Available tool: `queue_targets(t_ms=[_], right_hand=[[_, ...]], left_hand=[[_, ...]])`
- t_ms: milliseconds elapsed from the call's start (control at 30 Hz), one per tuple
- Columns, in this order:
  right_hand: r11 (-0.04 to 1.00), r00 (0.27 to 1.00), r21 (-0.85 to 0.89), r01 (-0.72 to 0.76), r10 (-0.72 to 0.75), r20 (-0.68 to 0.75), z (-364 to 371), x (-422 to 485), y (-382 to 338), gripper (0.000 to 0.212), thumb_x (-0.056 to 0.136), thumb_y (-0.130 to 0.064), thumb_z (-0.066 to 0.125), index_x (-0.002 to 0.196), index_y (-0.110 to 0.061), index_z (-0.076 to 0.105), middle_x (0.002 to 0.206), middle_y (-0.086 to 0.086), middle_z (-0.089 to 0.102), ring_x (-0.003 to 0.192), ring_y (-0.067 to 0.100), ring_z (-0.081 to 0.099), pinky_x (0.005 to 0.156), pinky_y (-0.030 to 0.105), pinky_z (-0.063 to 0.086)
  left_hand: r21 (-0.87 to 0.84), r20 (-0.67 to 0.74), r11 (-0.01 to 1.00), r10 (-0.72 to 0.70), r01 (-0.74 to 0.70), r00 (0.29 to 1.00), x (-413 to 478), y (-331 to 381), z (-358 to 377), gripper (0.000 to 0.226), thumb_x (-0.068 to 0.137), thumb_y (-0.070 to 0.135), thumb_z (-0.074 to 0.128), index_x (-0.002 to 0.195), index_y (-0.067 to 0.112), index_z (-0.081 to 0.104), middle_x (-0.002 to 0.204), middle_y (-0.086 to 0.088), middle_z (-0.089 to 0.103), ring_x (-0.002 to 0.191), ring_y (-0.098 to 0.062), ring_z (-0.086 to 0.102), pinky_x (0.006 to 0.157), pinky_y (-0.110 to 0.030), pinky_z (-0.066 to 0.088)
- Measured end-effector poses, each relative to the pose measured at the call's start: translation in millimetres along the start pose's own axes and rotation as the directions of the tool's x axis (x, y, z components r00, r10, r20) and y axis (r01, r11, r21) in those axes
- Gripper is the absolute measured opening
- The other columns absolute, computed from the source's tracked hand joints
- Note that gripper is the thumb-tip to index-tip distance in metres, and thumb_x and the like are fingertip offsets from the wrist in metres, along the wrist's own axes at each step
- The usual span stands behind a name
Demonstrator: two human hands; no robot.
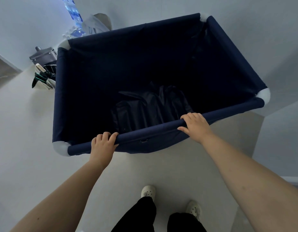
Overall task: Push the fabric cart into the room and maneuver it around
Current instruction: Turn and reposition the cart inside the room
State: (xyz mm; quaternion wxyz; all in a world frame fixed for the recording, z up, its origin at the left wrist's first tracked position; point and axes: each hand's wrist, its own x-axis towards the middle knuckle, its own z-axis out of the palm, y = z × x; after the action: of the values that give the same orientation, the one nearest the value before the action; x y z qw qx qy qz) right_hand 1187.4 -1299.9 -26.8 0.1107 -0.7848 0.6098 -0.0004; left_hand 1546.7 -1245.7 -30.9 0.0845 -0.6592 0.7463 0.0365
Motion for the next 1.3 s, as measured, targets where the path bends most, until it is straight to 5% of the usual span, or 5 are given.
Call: queue_targets(t_ms=[500, 1000, 1300], right_hand=[[0.974, 0.975, 0.05, -0.221, 0.221, 0.013, -17, -93, 130, 0.049, 0.085, -0.049, 0.053, 0.118, -0.013, 0.049, 0.112, 0.007, 0.058, 0.109, 0.025, 0.049, 0.103, 0.038, 0.033], [0.879, 0.882, 0.098, -0.467, 0.471, -0.021, -10, -215, 235, 0.051, 0.084, -0.053, 0.052, 0.119, -0.015, 0.049, 0.111, 0.006, 0.057, 0.108, 0.026, 0.048, 0.103, 0.039, 0.032], [0.845, 0.846, 0.124, -0.52, 0.529, -0.063, 3, -202, 201, 0.047, 0.085, -0.055, 0.049, 0.112, -0.016, 0.051, 0.103, 0.004, 0.056, 0.096, 0.026, 0.049, 0.096, 0.039, 0.034]], left_hand=[[0.035, -0.015, 0.974, 0.224, -0.223, 0.975, 31, 145, -15, 0.042, 0.087, 0.027, 0.06, 0.126, 0.016, 0.05, 0.107, -0.013, 0.06, 0.091, -0.036, 0.054, 0.084, -0.049, 0.043], [0.138, 0.064, 0.888, 0.434, -0.439, 0.899, 46, 289, -32, 0.045, 0.093, 0.03, 0.048, 0.135, 0.02, 0.038, 0.118, -0.011, 0.054, 0.107, -0.032, 0.049, 0.108, -0.052, 0.027], [0.155, 0.113, 0.941, 0.286, -0.301, 0.952, 84, 279, -49, 0.046, 0.093, 0.026, 0.048, 0.135, 0.016, 0.034, 0.119, -0.013, 0.051, 0.115, -0.034, 0.044, 0.111, -0.052, 0.023]])
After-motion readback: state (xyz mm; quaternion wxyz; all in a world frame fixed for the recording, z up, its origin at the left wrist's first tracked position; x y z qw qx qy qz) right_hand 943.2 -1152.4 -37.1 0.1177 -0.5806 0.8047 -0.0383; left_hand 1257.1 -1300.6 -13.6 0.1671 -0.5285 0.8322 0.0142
